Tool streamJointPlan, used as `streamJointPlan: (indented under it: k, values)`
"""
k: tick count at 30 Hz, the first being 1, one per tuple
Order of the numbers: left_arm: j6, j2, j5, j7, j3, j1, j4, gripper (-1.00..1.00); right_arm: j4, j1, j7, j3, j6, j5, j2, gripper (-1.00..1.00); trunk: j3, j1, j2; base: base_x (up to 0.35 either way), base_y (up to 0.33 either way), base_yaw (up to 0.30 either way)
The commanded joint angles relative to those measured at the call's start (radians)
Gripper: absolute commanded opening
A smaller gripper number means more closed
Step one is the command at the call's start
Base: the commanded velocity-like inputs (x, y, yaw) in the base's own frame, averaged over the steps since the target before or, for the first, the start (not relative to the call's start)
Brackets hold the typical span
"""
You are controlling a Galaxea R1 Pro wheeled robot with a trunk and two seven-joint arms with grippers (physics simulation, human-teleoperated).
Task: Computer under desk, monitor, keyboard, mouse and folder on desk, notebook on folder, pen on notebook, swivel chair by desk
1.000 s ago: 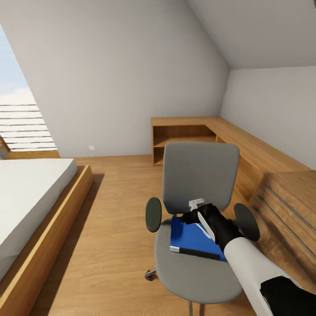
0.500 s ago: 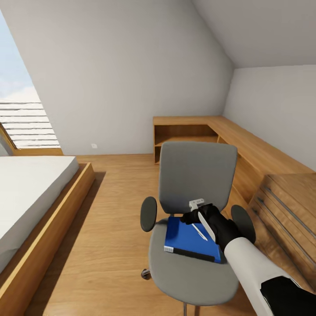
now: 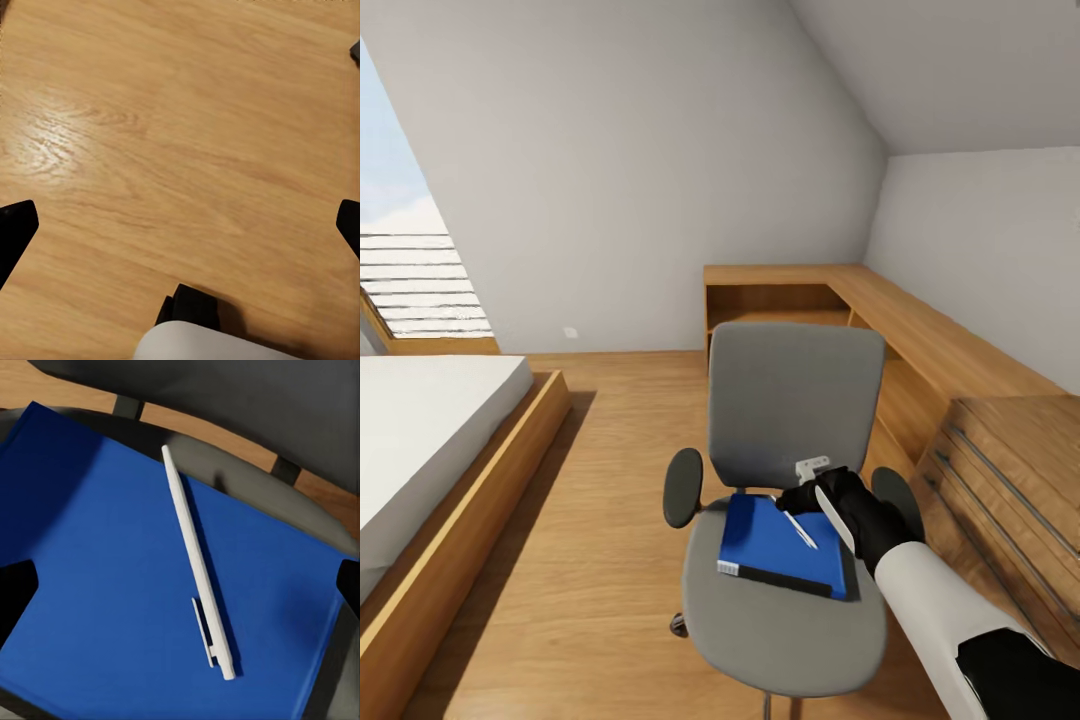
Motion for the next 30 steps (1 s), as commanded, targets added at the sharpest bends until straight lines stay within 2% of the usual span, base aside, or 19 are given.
streamJointPlan:
  k: [1,13,17,19,23,30]
  values:
    - [-0.002,0.000,0.000,-0.009,0.008,-0.001,0.001,1.00,-0.001,-0.001,0.000,0.003,0.004,-0.003,-0.001,1.00,-0.001,0.000,0.000,0.000,-0.036,0.000]
    - [-0.004,0.004,0.004,-0.010,0.008,-0.001,0.001,1.00,0.000,-0.001,0.007,0.021,0.006,0.000,0.000,1.00,-0.001,0.000,0.000,0.000,-0.109,0.000]
    - [-0.005,0.004,0.004,-0.010,0.009,-0.001,-0.002,1.00,0.000,-0.001,0.034,0.035,0.007,0.002,-0.001,1.00,-0.001,0.000,0.000,0.000,-0.013,0.000]
    - [-0.005,0.004,0.004,-0.010,0.009,-0.001,-0.004,1.00,-0.001,-0.001,0.062,0.055,0.010,0.004,-0.005,1.00,-0.001,0.000,0.000,0.000,-0.004,0.000]
    - [-0.004,0.004,0.004,-0.010,0.010,-0.002,-0.005,1.00,-0.002,-0.001,0.133,0.084,0.013,0.010,-0.023,1.00,-0.013,0.015,-0.028,0.000,-0.001,0.000]
    - [-0.004,0.004,0.005,-0.009,0.011,-0.001,-0.005,1.00,-0.007,-0.001,0.160,0.089,0.010,0.025,-0.034,1.00,-0.035,0.042,-0.077,0.000,0.000,0.000]
